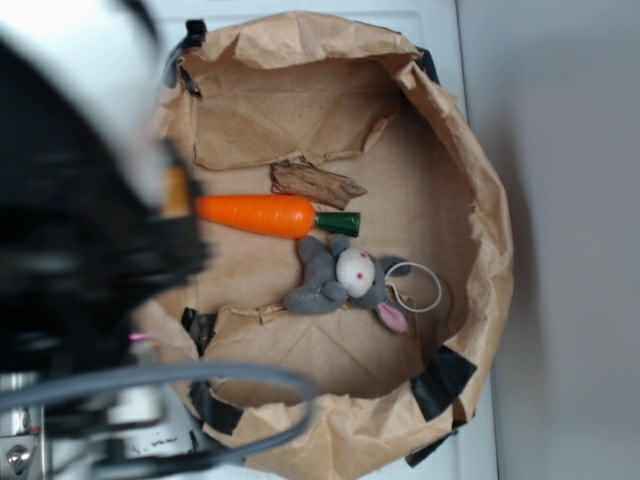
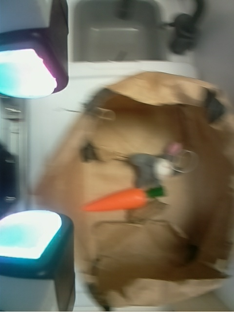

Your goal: Grab the gray animal.

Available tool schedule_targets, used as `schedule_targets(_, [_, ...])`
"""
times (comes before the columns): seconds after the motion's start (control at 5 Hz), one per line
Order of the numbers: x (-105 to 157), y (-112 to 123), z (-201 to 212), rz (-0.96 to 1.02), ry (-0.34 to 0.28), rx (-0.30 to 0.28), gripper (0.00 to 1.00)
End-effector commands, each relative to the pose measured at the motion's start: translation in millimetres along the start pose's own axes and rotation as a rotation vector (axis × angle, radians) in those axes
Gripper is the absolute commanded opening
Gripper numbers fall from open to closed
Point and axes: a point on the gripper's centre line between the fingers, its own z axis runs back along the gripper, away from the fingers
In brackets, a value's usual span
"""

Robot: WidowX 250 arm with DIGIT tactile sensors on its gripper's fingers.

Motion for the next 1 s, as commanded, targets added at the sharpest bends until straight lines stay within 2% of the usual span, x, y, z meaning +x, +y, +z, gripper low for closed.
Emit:
schedule_targets(0.0, [5,-1,12,0.002,-0.049,-0.002,1.0])
schedule_targets(0.2, [5,-1,12,0.002,-0.049,-0.002,1.0])
schedule_targets(0.4, [0,-8,-30,0.045,-0.067,-0.013,1.0])
schedule_targets(0.6, [14,-20,-70,0.138,-0.09,0.035,1.0])
schedule_targets(0.8, [40,-39,-110,0.156,-0.082,0.143,1.0])
